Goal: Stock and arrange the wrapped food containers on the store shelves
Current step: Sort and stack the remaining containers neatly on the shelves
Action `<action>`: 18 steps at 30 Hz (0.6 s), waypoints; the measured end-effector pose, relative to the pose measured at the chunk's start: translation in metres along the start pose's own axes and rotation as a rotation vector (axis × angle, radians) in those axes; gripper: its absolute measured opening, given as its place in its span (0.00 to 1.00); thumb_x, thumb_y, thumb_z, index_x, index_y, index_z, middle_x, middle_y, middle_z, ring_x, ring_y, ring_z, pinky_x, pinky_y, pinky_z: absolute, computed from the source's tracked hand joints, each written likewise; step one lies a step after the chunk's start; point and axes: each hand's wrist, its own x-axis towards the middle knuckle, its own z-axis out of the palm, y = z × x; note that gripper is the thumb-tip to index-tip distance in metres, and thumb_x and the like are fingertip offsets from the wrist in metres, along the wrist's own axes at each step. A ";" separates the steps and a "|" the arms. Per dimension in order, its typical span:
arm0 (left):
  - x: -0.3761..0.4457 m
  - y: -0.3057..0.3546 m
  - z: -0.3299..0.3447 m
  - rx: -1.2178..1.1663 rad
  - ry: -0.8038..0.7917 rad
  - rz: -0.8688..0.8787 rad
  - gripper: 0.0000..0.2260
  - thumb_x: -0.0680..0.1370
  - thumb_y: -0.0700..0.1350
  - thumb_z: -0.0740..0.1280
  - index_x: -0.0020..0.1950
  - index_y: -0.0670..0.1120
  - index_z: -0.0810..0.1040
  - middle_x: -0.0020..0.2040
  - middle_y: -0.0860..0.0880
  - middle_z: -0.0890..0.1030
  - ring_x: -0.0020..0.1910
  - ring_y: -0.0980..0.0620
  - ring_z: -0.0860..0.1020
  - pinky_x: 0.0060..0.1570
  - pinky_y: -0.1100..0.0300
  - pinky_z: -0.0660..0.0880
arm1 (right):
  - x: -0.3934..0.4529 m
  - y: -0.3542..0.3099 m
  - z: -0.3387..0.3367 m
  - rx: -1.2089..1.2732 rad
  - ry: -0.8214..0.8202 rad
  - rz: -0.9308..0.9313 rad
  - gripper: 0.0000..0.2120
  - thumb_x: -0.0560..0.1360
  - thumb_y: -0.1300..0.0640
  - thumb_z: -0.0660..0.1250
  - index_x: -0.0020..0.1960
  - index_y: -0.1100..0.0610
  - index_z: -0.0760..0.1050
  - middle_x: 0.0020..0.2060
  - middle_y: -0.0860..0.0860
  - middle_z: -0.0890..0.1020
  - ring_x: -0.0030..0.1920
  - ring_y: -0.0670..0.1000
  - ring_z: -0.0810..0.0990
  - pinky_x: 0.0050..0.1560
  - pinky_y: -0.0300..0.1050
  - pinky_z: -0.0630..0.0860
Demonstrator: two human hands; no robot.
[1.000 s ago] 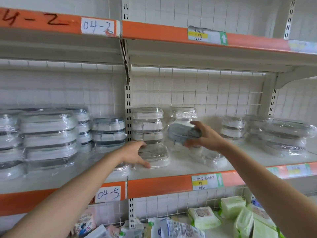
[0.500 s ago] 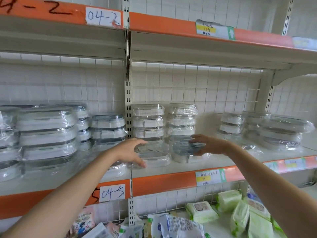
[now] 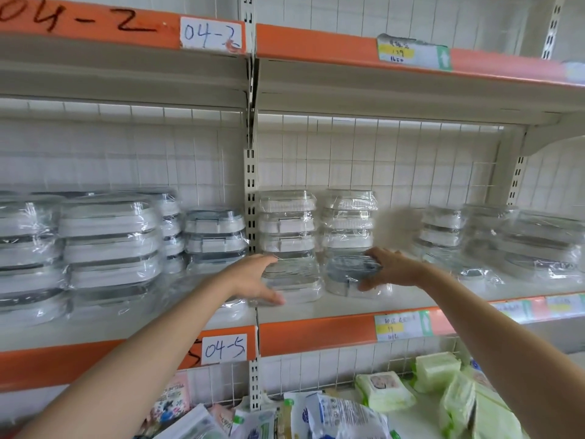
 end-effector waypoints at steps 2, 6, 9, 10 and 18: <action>-0.001 -0.005 -0.002 0.008 0.000 -0.002 0.43 0.68 0.61 0.73 0.77 0.52 0.56 0.77 0.52 0.58 0.74 0.52 0.60 0.71 0.54 0.59 | -0.001 -0.003 -0.007 -0.132 0.097 0.030 0.44 0.66 0.36 0.71 0.73 0.55 0.59 0.66 0.56 0.68 0.65 0.57 0.64 0.65 0.49 0.60; -0.001 -0.009 -0.002 0.041 -0.018 0.019 0.43 0.69 0.63 0.71 0.77 0.52 0.55 0.77 0.53 0.57 0.74 0.52 0.59 0.70 0.55 0.58 | -0.006 -0.020 -0.026 -0.074 0.287 0.017 0.43 0.64 0.37 0.73 0.71 0.56 0.62 0.63 0.54 0.67 0.63 0.56 0.60 0.64 0.49 0.62; -0.004 -0.009 -0.007 0.042 -0.002 0.015 0.43 0.68 0.66 0.69 0.76 0.51 0.58 0.75 0.52 0.61 0.72 0.52 0.63 0.68 0.57 0.62 | -0.007 -0.050 -0.036 0.065 0.346 -0.123 0.41 0.65 0.40 0.74 0.71 0.55 0.63 0.63 0.54 0.67 0.63 0.55 0.60 0.61 0.47 0.61; -0.007 -0.012 -0.011 0.028 0.019 0.009 0.41 0.68 0.67 0.68 0.75 0.51 0.61 0.73 0.51 0.64 0.69 0.53 0.65 0.64 0.59 0.65 | -0.006 -0.062 -0.037 0.105 0.348 -0.175 0.40 0.65 0.41 0.74 0.71 0.54 0.63 0.62 0.53 0.67 0.63 0.54 0.60 0.60 0.47 0.61; -0.060 -0.061 -0.037 -0.024 0.279 0.033 0.12 0.79 0.50 0.64 0.60 0.48 0.77 0.59 0.53 0.79 0.56 0.58 0.75 0.57 0.63 0.71 | 0.029 -0.174 -0.009 0.096 0.407 -0.420 0.40 0.64 0.38 0.73 0.70 0.50 0.63 0.63 0.51 0.67 0.63 0.54 0.58 0.64 0.51 0.62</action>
